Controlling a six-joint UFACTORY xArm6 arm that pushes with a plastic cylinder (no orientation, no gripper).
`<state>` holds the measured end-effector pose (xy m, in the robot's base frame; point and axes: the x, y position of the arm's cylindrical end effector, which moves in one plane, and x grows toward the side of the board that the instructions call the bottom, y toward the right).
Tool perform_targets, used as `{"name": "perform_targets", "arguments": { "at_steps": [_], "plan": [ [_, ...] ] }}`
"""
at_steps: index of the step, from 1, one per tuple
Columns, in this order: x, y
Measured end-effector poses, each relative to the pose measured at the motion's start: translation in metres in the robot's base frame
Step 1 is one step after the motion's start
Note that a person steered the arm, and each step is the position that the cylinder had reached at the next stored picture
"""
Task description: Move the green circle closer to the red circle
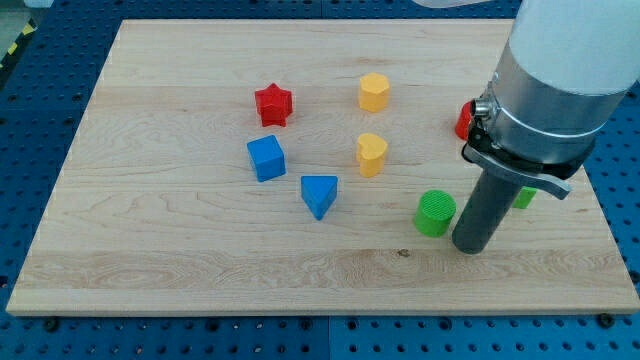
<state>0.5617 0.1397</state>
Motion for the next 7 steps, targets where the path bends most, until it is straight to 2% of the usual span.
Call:
{"name": "perform_targets", "arguments": {
  "at_steps": [5,7],
  "plan": [
    [0.007,-0.034],
    [-0.039,-0.03]
  ]
}}
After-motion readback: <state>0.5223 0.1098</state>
